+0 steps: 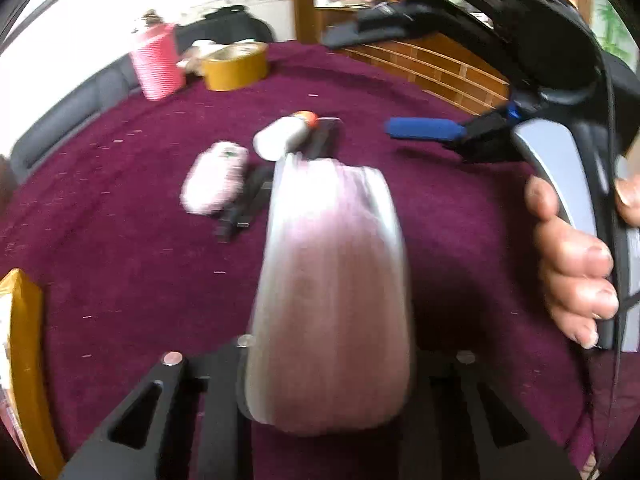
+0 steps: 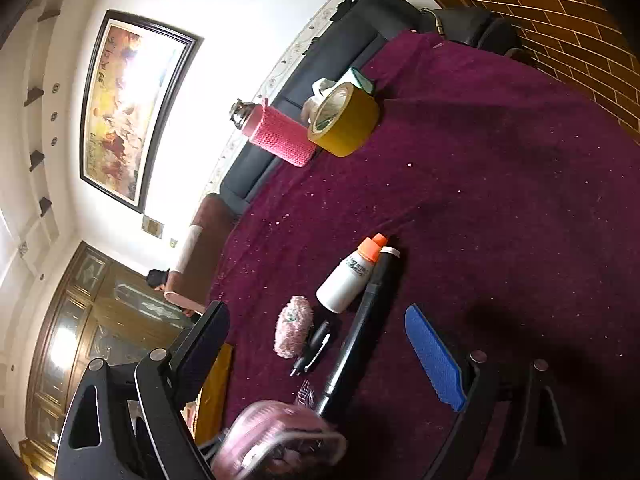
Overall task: Organize objects
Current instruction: 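Grasp the clear pink cartoon pouch with the left gripper, then grasp the black marker beside the pouch with the right gripper, then carry the pouch and marker over the tray with both grippers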
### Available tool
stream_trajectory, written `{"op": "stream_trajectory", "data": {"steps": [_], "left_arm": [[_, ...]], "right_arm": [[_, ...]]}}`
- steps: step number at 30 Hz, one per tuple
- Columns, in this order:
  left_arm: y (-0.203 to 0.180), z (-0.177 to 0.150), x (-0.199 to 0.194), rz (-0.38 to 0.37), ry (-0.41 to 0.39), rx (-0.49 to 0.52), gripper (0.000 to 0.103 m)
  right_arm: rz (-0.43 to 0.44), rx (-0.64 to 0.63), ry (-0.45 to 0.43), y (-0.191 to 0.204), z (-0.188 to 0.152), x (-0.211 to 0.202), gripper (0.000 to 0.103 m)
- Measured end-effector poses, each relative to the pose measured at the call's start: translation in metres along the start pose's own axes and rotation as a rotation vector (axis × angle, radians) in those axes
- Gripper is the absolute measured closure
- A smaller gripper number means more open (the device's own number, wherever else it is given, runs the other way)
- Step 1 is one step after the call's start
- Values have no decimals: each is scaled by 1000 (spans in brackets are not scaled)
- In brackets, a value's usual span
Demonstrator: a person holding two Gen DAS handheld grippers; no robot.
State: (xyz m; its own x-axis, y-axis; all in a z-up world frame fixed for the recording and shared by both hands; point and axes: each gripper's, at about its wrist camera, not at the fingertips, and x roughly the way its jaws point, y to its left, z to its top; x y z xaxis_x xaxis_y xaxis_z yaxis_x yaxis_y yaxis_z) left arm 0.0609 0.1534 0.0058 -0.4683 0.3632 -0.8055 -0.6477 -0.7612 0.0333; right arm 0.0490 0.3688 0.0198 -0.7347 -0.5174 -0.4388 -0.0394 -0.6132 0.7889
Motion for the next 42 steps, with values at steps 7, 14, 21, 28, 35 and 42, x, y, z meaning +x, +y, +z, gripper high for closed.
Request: {"op": "stream_trajectory", "data": {"steps": [7,14,21,28,35,42], "left_arm": [[31,-6,-27,-52,-50,-132,80],[57,-32,-83,14,-150,-144,79],[96,-64,-112,46,-166,-235,79],[119,-91,-132,53,-203,-297,79],[142,-111,-151,36,-248,-345,79],[158,-128,-162,33,-280,-386,79]], "right_arm": [[-44,-2,24,-2,-3,9,10],[-146,-100,46,13,-14,22,10],[-551,-244,66,50,-30,53,33],[-727,-234,78,70,-28,83,70],[-841,-264,41,73,-40,91,88],[-671,-154,21,61,-58,40,88]]}}
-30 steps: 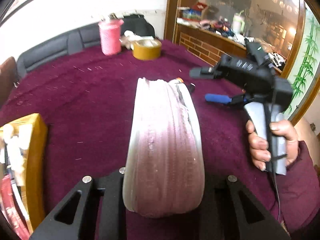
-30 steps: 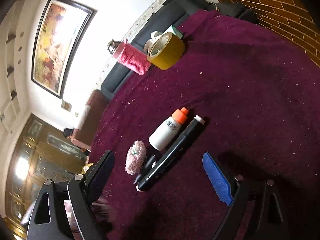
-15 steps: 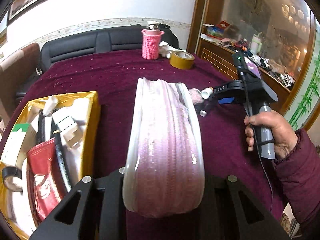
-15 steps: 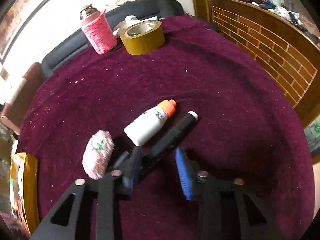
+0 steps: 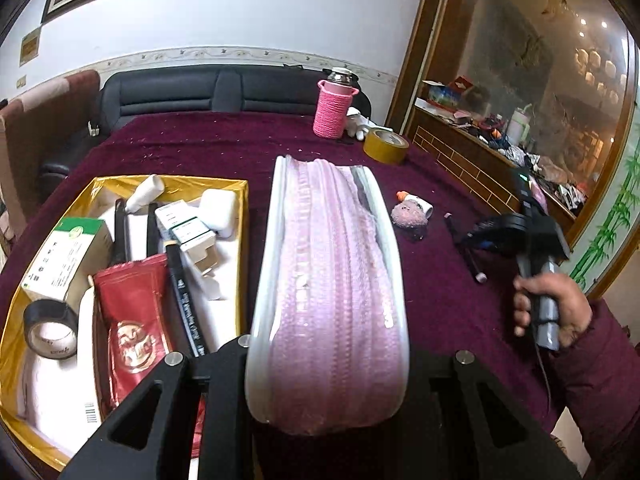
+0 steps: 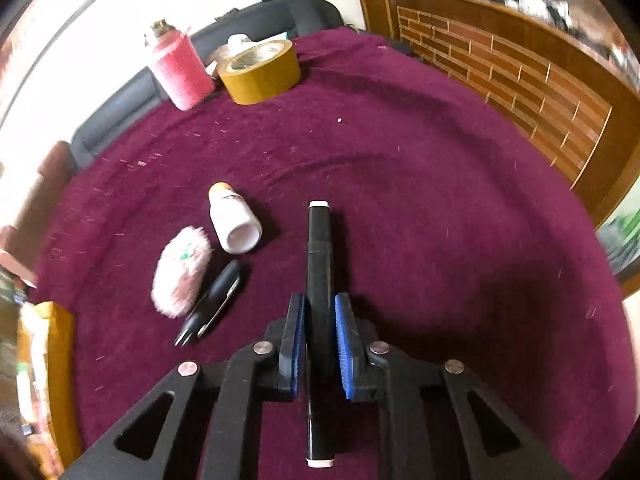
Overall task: Organize objects
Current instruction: 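Carry the pouch and marker over the tray with both grippers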
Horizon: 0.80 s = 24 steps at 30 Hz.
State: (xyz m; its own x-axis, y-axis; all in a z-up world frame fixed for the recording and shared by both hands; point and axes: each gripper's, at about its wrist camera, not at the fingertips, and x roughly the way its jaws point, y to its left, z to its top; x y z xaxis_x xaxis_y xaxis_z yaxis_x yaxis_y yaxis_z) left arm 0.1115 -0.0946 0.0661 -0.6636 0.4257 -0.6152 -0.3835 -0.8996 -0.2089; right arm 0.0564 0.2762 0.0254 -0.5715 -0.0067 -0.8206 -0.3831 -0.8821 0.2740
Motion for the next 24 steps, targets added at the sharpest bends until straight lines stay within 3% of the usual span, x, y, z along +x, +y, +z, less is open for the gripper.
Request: {"op": "stream_trajectory", "data": {"steps": [10,24], "left_arm": [[21,-9,-37,64,-48,-39,79],[105,-34,-94,298,-75,-201,79]], "right_arm": [[289,53,11,5,-36,-40,87],[592,-120,115,124,-81,-68,87]]}}
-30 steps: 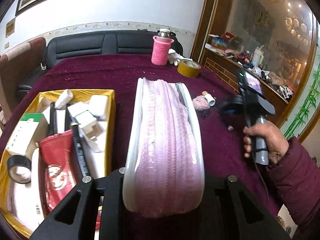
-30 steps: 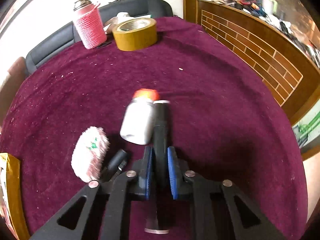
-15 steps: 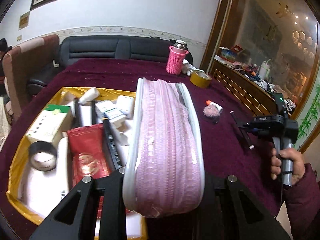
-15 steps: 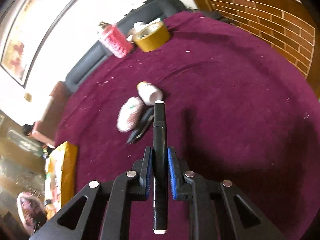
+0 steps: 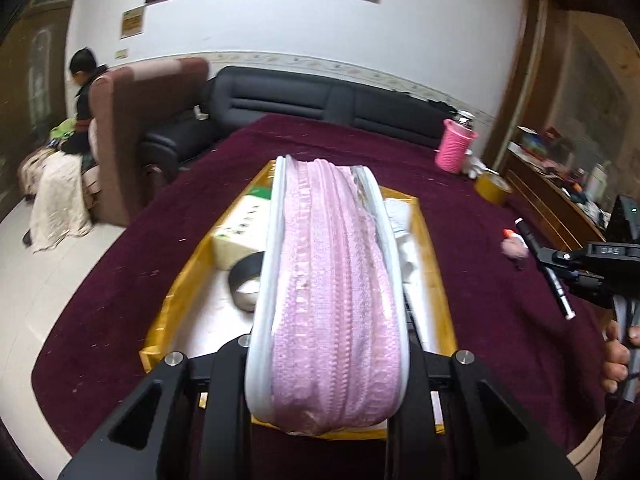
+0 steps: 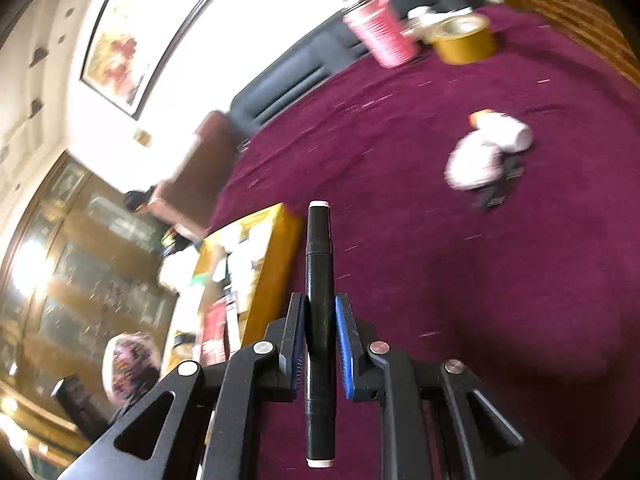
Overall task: Organize objects
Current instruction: 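Carry the pouch and marker over the tray with both grippers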
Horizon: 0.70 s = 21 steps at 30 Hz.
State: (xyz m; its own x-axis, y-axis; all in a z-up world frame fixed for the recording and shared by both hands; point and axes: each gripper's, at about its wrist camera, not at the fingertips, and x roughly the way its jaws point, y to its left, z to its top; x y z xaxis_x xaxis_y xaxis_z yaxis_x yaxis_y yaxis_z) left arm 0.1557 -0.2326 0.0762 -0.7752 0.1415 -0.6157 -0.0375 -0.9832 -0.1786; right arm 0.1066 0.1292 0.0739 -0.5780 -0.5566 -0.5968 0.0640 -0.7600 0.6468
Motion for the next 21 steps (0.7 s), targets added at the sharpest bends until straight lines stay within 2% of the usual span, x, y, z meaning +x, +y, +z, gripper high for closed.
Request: {"op": "stream_trajectory", "data": {"steps": [3,9,16,21], "left_arm": [[10,-2,3,16,12,-15,79],[20,-4,24,20,60,-19,79],[34,0,40,15,93,-33,79],[38,1,53,-9,124,-41,79]], "right_arm": [[52,-29,54,26,-7,21,87],[90,-89,146,72,-21,65,86],[84,-158,201,118,-19,111,86],[27,-223,234,151,-8,156,86]]}}
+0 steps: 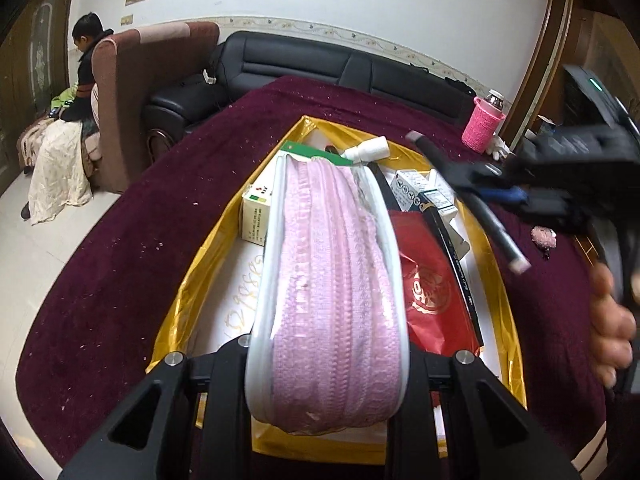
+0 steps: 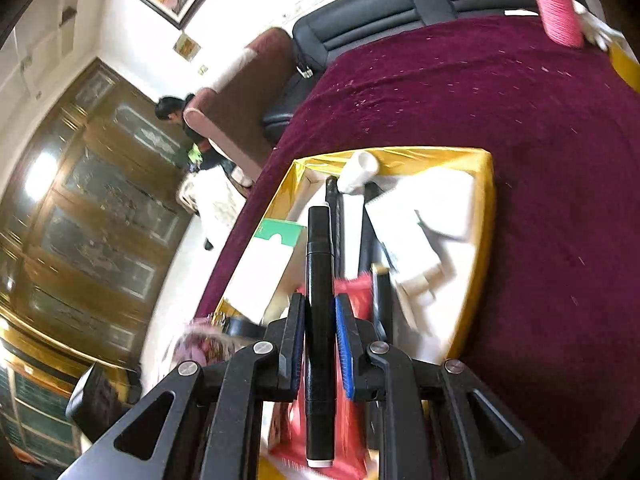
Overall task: Organize objects
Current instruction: 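Carry the pouch and marker over the tray with both grippers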
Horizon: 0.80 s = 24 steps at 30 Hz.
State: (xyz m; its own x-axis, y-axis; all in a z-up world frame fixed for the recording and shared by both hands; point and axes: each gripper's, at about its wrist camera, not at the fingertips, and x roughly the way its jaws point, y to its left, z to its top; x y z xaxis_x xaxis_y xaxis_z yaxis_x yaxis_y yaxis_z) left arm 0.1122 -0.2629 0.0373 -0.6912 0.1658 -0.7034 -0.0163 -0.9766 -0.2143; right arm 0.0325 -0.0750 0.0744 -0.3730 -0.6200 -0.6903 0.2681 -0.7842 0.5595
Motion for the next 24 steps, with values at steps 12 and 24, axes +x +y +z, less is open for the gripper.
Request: {"op": "stream_trajectory", "data": {"steps": [12,24], "left_arm": [[11,2,13,-55,26,-20,79],[9,-1,5,-94,13,-9,65]], "right_arm": [[-196,-69,67,15,48,85,86],[-246,-67,86,12,55,107,86]]}}
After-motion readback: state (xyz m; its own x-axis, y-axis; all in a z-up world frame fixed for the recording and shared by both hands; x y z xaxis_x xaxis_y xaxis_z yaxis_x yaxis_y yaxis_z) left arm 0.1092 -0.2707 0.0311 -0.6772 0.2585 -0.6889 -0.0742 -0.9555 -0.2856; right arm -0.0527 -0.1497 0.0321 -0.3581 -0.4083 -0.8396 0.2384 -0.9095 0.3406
